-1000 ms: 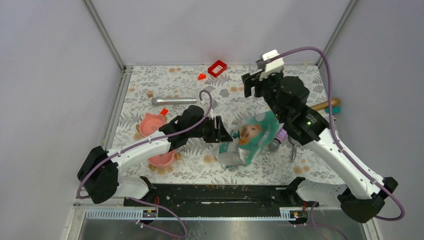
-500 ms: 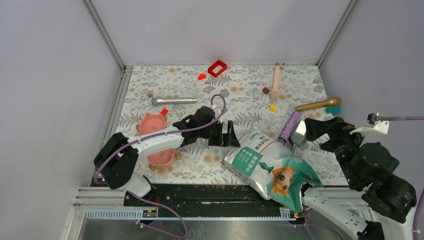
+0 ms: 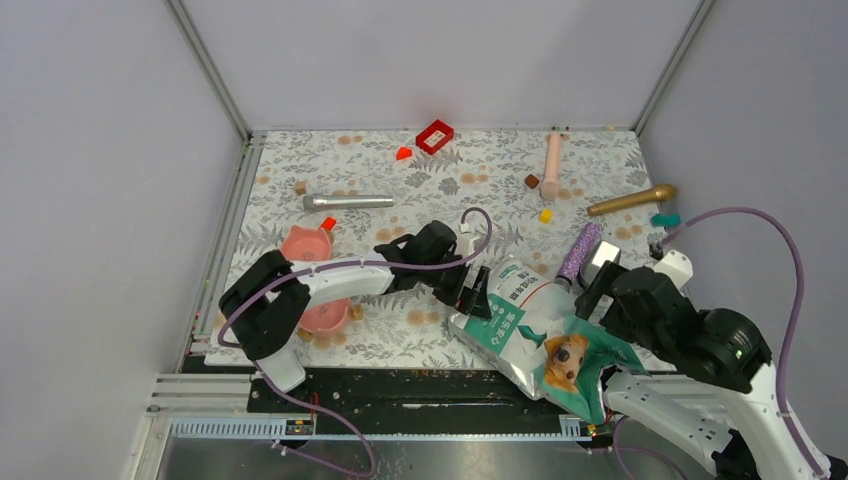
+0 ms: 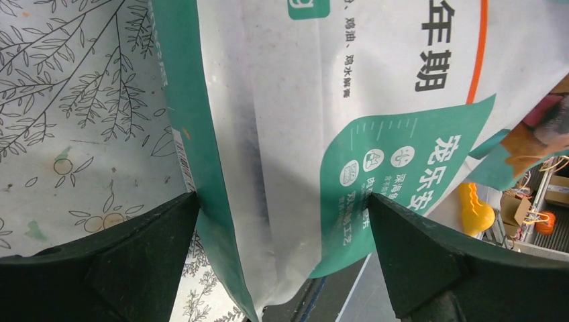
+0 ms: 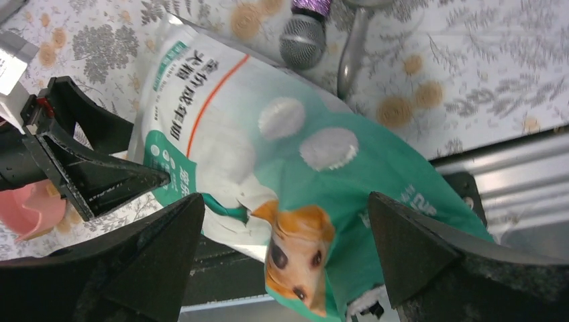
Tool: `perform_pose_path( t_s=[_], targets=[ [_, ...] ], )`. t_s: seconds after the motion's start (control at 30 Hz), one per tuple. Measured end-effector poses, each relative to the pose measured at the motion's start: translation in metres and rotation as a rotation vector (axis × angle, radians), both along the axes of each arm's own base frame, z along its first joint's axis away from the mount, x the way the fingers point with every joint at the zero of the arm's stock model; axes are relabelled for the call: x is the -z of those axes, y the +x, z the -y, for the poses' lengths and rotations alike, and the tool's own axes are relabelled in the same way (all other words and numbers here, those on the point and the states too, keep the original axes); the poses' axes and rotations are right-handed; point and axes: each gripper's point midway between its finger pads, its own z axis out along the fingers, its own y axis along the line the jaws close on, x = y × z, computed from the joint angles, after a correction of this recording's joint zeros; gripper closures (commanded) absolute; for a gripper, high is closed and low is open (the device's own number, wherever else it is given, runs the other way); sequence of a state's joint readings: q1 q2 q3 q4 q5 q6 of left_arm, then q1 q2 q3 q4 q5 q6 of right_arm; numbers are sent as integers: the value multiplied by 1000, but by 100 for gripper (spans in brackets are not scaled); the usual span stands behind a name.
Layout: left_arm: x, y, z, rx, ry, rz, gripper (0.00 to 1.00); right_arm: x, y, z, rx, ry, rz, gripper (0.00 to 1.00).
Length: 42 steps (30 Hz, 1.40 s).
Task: Serve the pet food
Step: Adjust the pet food bag at the center of the board.
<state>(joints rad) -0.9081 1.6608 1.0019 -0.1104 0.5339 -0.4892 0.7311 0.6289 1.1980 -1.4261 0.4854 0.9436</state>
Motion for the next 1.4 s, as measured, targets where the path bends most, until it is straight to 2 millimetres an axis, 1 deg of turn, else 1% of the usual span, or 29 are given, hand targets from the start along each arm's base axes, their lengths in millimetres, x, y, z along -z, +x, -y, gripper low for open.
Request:
perform_pose_path(
  t_s=[0.03,0.07,0.1,0.13,0.17,0.2,0.23,0.33,0.37,0.43,0.53,0.57,0.6,0.63,0.7,0.77,0.8,0.87,0.93,1.0,1.07,1.1,1.13,1.17,1.2,1.23,1.27,1.33,1.4],
  targets=[
    [5,-2,1,8,10,-2,1,3,-6,2,19,18,-18,1],
    [8,-2,2,12,12,-3,4,6,-10,4,32,32,-29,1],
    [8,-3,3,19,13,-5,16,11,-15,5,43,48,-40,0],
    [8,-3,4,24,14,-4,35,19,-20,6,53,60,-59,1],
    [8,-3,5,27,17,-6,61,27,-25,7,56,60,-83,1],
    [8,-3,6,29,22,-10,95,37,-30,7,58,61,-114,1],
    [9,-3,7,27,25,-15,100,46,-33,6,56,56,-143,1],
    [9,2,8,-1,43,-18,100,75,-39,1,49,17,-242,1],
    [9,3,7,-23,52,-25,100,79,-38,-1,47,11,-251,1],
    [9,6,4,-72,52,-33,100,80,-30,-8,37,14,-247,1],
    [12,13,-15,-184,0,-52,100,75,-10,-26,-3,35,-201,0],
    [12,15,-27,-226,-11,-65,100,73,-3,-32,-21,34,-187,1],
    [13,20,-47,-294,-17,-81,100,71,4,-37,-38,31,-175,0],
    [13,25,-61,-344,-16,-86,100,69,10,-42,-53,27,-166,0],
    [13,38,-97,-477,0,-90,100,64,25,-54,-86,13,-149,1],
    [15,49,-128,-611,19,-80,100,56,42,-65,-106,6,-123,1],
    [16,52,-137,-658,26,-80,100,52,50,-70,-109,9,-108,1],
    [17,57,-154,-752,25,-80,100,51,62,-75,-94,17,-95,1],
    [18,60,-164,-815,22,-82,100,54,71,-71,-47,31,-98,1],
    [18,65,-170,-856,17,-79,100,62,80,-65,23,74,-101,1],
    [18,68,-173,-871,12,-74,100,78,89,-60,85,133,-110,0],
    [18,69,-173,-872,9,-73,100,91,94,-60,102,173,-114,1],
    [18,69,-173,-871,8,-72,100,99,98,-61,108,198,-115,1],
    [18,69,-172,-869,6,-72,100,107,103,-67,91,232,-110,1],
    [18,69,-172,-867,6,-72,100,111,107,-74,61,263,-103,1],
    [18,69,-172,-866,7,-72,100,111,113,-80,34,284,-85,2],
    [18,69,-172,-865,6,-70,100,108,121,-87,2,301,-52,5],
    [18,69,-172,-862,6,-68,100,96,140,-96,-51,321,28,24],
    [18,69,-172,-860,5,-71,100,89,153,-101,-84,321,80,58]
  ],
)
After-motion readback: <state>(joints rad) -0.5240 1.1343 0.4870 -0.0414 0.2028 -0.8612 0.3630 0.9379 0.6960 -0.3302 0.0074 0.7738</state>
